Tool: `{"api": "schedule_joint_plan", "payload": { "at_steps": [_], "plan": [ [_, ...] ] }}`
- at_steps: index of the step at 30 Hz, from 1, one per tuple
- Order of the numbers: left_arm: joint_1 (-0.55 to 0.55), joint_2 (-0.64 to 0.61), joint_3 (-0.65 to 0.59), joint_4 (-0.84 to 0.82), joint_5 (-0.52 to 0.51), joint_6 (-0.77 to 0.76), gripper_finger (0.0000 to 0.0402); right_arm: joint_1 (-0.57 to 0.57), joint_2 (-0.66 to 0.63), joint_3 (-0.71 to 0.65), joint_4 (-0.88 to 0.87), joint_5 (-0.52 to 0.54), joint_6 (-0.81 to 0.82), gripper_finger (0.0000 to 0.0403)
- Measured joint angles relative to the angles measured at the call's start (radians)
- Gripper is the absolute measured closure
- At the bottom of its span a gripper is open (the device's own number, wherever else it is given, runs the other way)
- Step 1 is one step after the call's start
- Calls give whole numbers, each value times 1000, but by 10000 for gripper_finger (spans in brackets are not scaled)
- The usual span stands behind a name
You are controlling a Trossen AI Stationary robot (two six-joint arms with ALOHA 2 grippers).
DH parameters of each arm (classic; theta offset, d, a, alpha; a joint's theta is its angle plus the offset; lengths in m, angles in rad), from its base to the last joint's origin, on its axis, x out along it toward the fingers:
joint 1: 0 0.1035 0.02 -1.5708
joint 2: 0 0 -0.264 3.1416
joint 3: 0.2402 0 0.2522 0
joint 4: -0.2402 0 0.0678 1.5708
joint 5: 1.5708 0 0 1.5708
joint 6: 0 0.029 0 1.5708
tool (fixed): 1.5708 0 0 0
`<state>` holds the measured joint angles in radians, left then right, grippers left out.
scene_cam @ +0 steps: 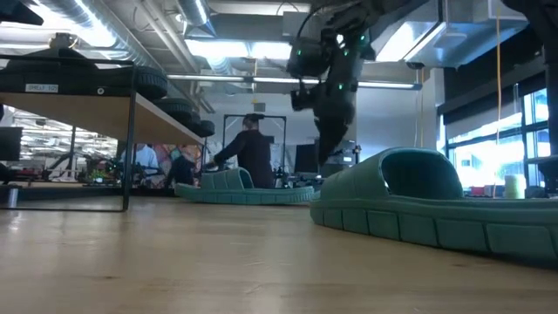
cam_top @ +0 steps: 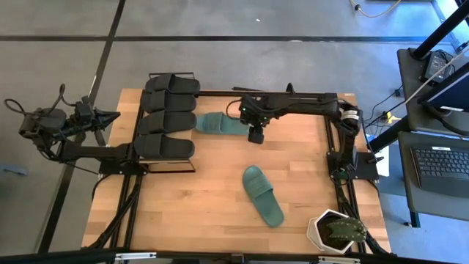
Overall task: Pick and place slides into the shelf
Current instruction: Put the green slipper under the shelf
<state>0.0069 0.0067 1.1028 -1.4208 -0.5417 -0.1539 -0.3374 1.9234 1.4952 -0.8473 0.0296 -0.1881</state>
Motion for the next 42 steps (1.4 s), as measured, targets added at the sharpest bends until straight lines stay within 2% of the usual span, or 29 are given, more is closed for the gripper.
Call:
{"api": "schedule_joint_plan", "payload": {
  "at_steps": [12,18,27,38,42],
  "plan": [
    [0,0,0,0,0,0,401,-35,140,-2,52,-7,-28,234],
    [0,0,0,0,0,0,401,-44,183,-1,185,-103,-69,234],
    [0,0,0,0,0,0,401,-44,188,-1,423,-126,-84,234],
    [0,0,0,0,0,0,401,-44,188,0,494,-162,-84,234],
    [0,0,0,25,0,4,401,-44,188,42,503,-162,-83,234]
  ]
}}
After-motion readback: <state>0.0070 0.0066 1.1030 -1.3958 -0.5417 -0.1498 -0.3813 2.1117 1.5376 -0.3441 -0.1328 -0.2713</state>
